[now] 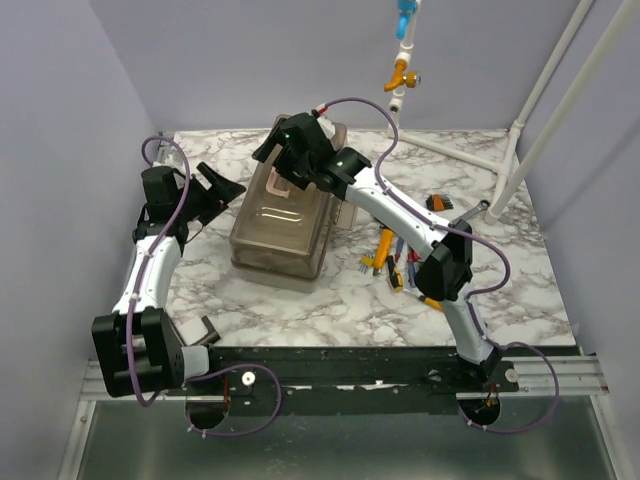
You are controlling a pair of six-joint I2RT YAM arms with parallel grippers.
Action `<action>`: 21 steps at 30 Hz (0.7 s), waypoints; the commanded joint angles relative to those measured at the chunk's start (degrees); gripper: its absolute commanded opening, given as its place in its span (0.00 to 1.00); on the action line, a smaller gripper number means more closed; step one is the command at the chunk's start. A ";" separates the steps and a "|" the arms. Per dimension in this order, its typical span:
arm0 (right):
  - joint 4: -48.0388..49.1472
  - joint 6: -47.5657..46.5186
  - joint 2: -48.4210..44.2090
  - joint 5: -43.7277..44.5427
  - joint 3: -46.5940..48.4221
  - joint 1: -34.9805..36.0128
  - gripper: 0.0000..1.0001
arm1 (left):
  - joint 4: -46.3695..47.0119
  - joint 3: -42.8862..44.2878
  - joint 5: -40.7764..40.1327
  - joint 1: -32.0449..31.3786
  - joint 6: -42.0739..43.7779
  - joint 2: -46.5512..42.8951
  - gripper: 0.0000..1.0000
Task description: Pack the tool kit
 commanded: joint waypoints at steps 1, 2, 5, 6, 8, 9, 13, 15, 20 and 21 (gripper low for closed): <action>-3.03 -3.62 -2.73 7.39 -3.21 0.13 0.92 | 11.98 -3.96 9.23 0.48 -4.92 2.59 0.78; -3.36 -4.93 -3.38 8.31 -3.01 0.18 0.92 | 13.97 -5.01 10.75 0.19 -5.86 3.14 0.77; -5.11 -9.74 -4.62 9.82 -1.07 0.14 0.92 | 18.84 -8.23 13.08 -1.94 -8.44 3.29 0.73; -5.28 -11.84 -5.29 10.01 -1.00 0.06 0.92 | 20.90 -9.28 13.48 -2.86 -9.32 2.99 0.70; -4.89 -15.38 -6.71 9.15 -1.85 0.04 0.92 | 23.95 -11.53 13.57 -4.63 -11.07 2.18 0.64; -4.90 -16.57 -7.29 8.62 -2.13 -0.05 0.92 | 24.40 -12.14 13.21 -5.60 -11.34 1.69 0.62; -5.94 -18.21 -8.70 4.62 -3.21 -0.45 0.88 | 24.06 -13.09 10.73 -10.43 -11.27 -0.76 0.56; -5.68 -18.69 -9.32 3.22 -4.13 -0.51 0.86 | 23.96 -13.36 9.34 -12.84 -11.27 -1.92 0.55; -9.24 -20.54 -8.63 3.02 -2.91 -0.50 0.79 | 22.31 -13.63 6.56 -16.01 -10.17 -4.17 0.55; -11.60 -21.07 -7.89 3.75 -1.46 -0.50 0.78 | 21.70 -13.70 6.17 -16.01 -9.74 -4.57 0.55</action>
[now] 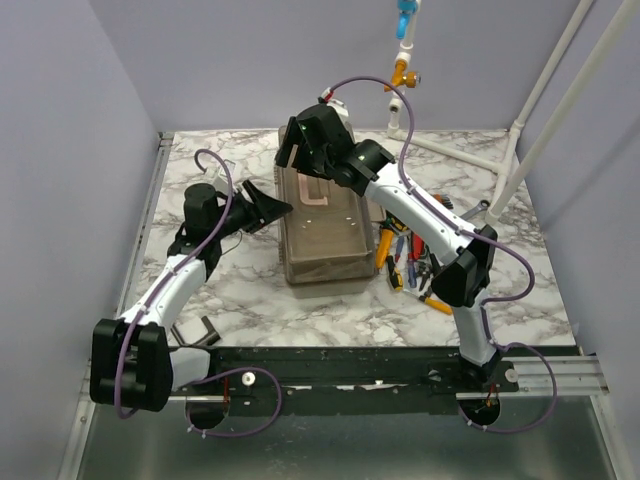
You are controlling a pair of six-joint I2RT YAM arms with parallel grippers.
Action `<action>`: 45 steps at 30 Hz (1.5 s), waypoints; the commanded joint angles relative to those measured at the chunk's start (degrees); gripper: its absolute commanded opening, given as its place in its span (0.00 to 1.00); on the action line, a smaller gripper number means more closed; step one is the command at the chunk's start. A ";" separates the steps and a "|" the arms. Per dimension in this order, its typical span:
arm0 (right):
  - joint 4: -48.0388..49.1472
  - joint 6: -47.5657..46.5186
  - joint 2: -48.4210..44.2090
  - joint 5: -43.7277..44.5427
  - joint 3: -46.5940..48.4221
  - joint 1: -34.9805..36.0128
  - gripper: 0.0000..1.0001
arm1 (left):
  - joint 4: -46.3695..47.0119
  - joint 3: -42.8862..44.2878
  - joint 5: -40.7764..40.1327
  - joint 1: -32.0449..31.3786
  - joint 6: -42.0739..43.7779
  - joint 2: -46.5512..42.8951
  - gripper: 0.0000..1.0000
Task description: Pack the tool kit
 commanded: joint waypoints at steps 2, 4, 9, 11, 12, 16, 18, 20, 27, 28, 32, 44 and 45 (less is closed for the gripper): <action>-10.26 -3.97 1.24 1.21 3.27 -0.16 0.78 | -2.76 -0.36 -2.34 -1.60 2.05 -3.87 0.55; -11.29 -4.40 0.91 2.23 2.02 -0.19 0.78 | -5.35 0.06 -4.49 -1.58 3.76 -5.68 0.55; -9.80 -5.11 -0.37 -0.17 -2.76 -0.19 0.78 | -9.32 1.50 -5.63 0.19 5.82 -7.57 0.56; -10.12 -5.19 0.48 -1.46 -2.88 -0.16 0.78 | -9.32 1.34 -4.44 1.71 5.43 -7.73 0.56; -9.99 -5.11 0.89 -2.56 -3.16 -0.20 0.78 | -9.27 1.16 -4.15 2.41 5.30 -7.92 0.56; -8.59 -4.66 1.54 -4.68 -4.88 -0.20 0.78 | -9.46 0.54 -3.39 3.95 5.26 -8.76 0.56; -7.25 -4.46 1.74 -6.75 -5.88 -0.18 0.77 | -9.73 0.45 -3.20 4.11 5.45 -8.96 0.56; -6.10 -4.24 2.34 -9.59 -6.15 -0.20 0.77 | -9.71 0.32 -3.12 4.20 5.47 -9.07 0.56; 3.28 -1.48 0.50 -26.30 -11.99 -3.10 0.74 | -8.70 0.53 -1.32 4.19 5.45 -7.93 0.56; 6.56 -0.50 -0.72 -28.53 -14.46 -3.99 0.74 | -8.83 0.73 -1.27 4.22 5.54 -7.85 0.56; 18.60 3.18 -6.25 -37.34 -24.60 -6.85 0.73 | -9.91 1.99 -1.09 4.25 6.11 -7.72 0.56; 42.85 12.76 -12.81 -53.70 -41.49 -13.98 0.67 | -10.94 10.97 1.25 2.75 2.23 -6.43 0.56; 43.81 13.09 -12.99 -54.15 -42.03 -14.16 0.67 | -10.75 11.75 1.52 2.17 1.60 -5.67 0.56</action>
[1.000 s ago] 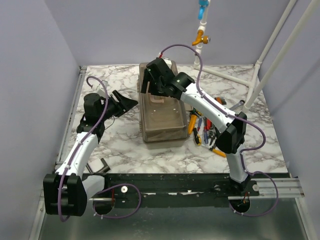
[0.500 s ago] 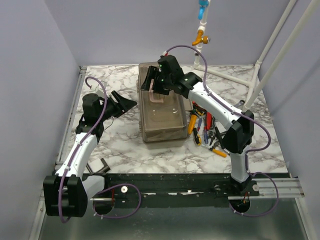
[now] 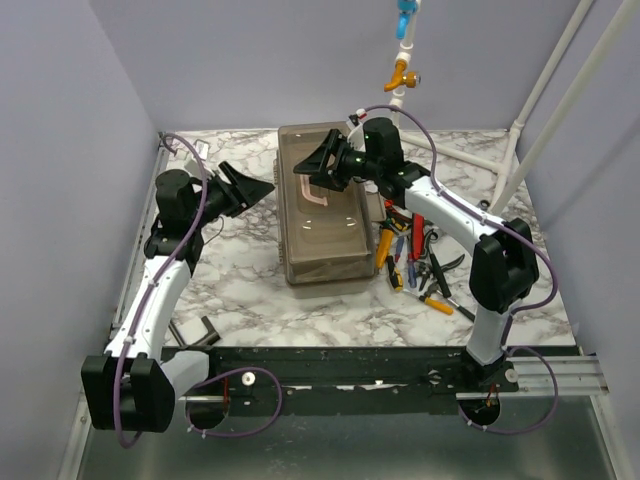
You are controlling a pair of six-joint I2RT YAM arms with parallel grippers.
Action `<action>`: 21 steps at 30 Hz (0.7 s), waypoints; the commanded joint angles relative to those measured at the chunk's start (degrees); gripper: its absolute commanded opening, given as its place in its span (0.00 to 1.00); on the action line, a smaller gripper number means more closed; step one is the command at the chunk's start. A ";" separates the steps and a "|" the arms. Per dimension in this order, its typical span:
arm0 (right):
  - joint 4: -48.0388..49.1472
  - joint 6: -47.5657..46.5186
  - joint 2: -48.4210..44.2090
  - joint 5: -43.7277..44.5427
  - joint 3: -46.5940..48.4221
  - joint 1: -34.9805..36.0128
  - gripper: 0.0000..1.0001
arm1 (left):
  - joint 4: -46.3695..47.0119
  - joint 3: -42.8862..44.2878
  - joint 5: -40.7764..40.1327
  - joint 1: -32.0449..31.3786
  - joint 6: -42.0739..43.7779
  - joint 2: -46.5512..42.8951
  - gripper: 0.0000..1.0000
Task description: Pack the tool kit
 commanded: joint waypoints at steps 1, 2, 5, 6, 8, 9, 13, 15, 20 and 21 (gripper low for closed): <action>8.48 3.65 -0.95 -8.71 -3.93 -0.16 0.67 | 0.52 4.84 2.70 -1.83 -2.91 2.70 0.56; 9.49 4.22 -1.00 -9.23 -4.47 -0.34 0.67 | 0.73 5.53 2.75 -2.39 -3.46 3.82 0.56; 12.17 5.79 -0.93 -10.52 -5.39 -0.77 0.67 | -0.42 7.68 1.77 -3.21 -5.97 7.30 0.56; 12.50 6.06 -0.96 -10.60 -5.44 -0.81 0.67 | -0.83 8.59 1.45 -3.34 -6.56 8.44 0.57; 13.27 6.48 -0.96 -10.88 -5.49 -0.78 0.66 | -1.49 10.32 1.21 -3.90 -7.57 10.82 0.59; 13.45 6.55 -1.03 -10.99 -5.44 -0.78 0.66 | -2.19 11.35 0.85 -4.35 -7.84 12.06 0.60; 13.60 6.52 -1.44 -11.21 -5.71 -1.04 0.64 | -4.56 14.72 -1.54 -5.84 -9.13 15.81 0.63; 14.10 6.79 -1.67 -11.35 -6.19 -1.20 0.64 | -5.27 16.07 -2.50 -6.43 -10.12 17.28 0.64; 15.46 7.02 -2.64 -11.95 -7.84 -1.93 0.62 | -18.56 26.33 -9.53 -9.20 -7.59 22.45 0.66; 16.05 6.99 -2.89 -11.96 -8.21 -2.02 0.62 | -20.99 28.74 -10.50 -9.58 -7.10 23.57 0.66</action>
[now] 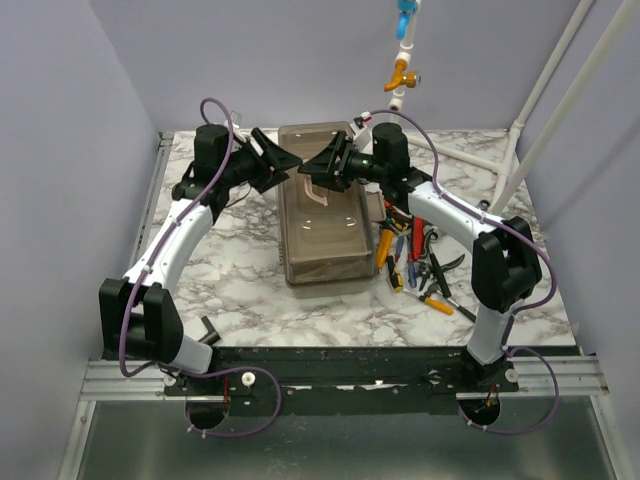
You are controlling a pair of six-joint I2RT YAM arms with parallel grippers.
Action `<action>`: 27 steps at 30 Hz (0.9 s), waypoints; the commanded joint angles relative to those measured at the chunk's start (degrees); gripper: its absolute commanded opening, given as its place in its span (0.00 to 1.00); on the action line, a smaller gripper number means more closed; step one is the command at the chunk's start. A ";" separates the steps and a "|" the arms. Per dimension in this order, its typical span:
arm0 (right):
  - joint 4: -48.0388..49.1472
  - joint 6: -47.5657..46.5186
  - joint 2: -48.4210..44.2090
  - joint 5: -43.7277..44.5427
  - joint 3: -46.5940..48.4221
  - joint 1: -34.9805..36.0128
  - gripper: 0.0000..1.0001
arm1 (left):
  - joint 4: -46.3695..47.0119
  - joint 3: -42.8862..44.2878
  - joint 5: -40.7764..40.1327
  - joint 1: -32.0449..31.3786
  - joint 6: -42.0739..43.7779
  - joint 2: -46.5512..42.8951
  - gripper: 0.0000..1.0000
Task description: Pack the tool kit
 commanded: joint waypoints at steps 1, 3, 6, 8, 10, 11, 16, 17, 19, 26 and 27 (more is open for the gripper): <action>3.30 0.88 -2.62 -4.62 -2.04 0.33 0.61 | -13.74 10.80 -7.81 -2.64 1.70 5.12 0.66; 3.45 0.80 -2.79 -4.76 -2.34 0.20 0.62 | -14.12 12.58 -7.21 -3.42 2.22 6.67 0.65; 4.15 0.90 -2.73 -5.48 -2.62 0.04 0.63 | -17.16 15.26 -8.90 -5.16 3.31 8.50 0.64; 4.64 1.09 -2.93 -5.83 -2.71 -0.14 0.63 | -19.35 15.77 -11.72 -5.75 3.25 8.90 0.63; 4.79 1.02 -3.01 -6.00 -2.65 -0.21 0.64 | -19.14 15.32 -12.55 -5.82 3.13 8.99 0.60; 4.76 0.98 -2.97 -6.15 -2.65 -0.22 0.64 | -19.31 15.47 -12.60 -5.91 3.29 9.16 0.58; 4.87 0.88 -3.28 -6.37 -3.12 -0.56 0.64 | -23.05 19.37 -12.64 -7.19 5.64 11.91 0.48; 4.79 0.89 -3.34 -6.35 -3.16 -0.65 0.64 | -23.42 20.00 -12.69 -7.70 6.18 12.49 0.44; 4.80 0.96 -3.40 -6.22 -3.26 -0.73 0.65 | -24.02 20.55 -13.26 -8.69 6.81 13.17 0.41; 1.81 -0.94 -5.56 -4.95 -4.18 -1.94 0.76 | -23.70 21.13 -13.88 -10.24 8.35 14.24 0.09; 0.85 -1.56 -6.02 -4.63 -4.26 -2.48 0.77 | -23.97 21.30 -14.42 -10.39 8.56 14.14 0.03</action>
